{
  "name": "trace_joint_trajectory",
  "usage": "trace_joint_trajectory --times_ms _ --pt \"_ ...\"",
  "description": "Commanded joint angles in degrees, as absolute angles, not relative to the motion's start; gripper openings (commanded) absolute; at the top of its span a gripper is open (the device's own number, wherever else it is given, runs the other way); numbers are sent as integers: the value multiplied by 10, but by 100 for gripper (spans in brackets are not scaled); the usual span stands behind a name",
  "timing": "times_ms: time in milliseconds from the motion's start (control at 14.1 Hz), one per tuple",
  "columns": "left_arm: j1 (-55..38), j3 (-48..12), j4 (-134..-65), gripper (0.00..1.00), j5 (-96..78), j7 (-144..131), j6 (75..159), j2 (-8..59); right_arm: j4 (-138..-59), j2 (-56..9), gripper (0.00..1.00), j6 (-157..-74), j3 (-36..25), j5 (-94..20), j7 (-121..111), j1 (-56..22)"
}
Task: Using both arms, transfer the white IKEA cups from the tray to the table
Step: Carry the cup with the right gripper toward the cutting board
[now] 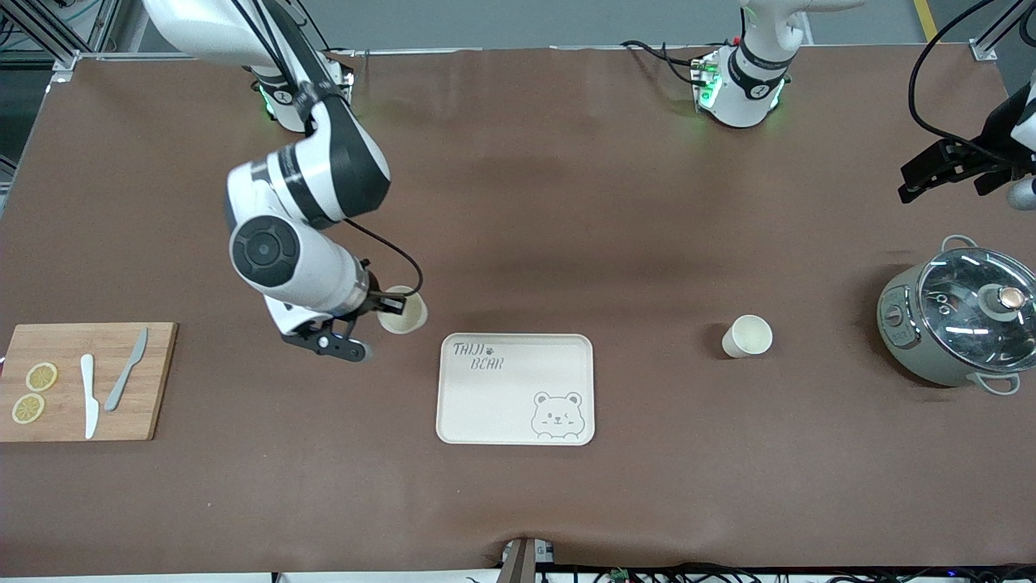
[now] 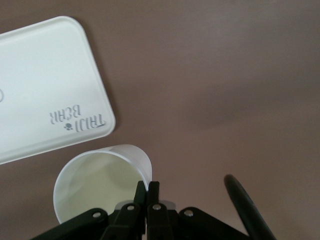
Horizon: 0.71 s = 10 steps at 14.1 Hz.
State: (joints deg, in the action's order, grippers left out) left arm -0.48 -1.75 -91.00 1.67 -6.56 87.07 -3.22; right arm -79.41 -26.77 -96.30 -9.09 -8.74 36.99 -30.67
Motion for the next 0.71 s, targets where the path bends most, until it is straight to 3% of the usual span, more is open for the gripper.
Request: trace_joint_trajectory --times_ms 0,71,213,356,640 --pt "-4 -24 -911 100 -2 -58 866 -32 -729 -277 0 -874 -87 -110 380 -270" --pt "-4 -24 -911 100 -1 -58 866 -31 -727 -276 0 -847 -86 -131 355 -250" --pt "-9 -25 -913 100 -2 -58 866 -28 -743 -248 0 -884 -89 -138 268 -214" --pt "-8 -25 -913 100 -1 -58 864 -28 -810 -209 0 -904 -89 -135 224 -190" --pt "-7 -24 -912 100 1 -56 852 -29 -1102 -54 0 -1088 -91 -120 99 -162"
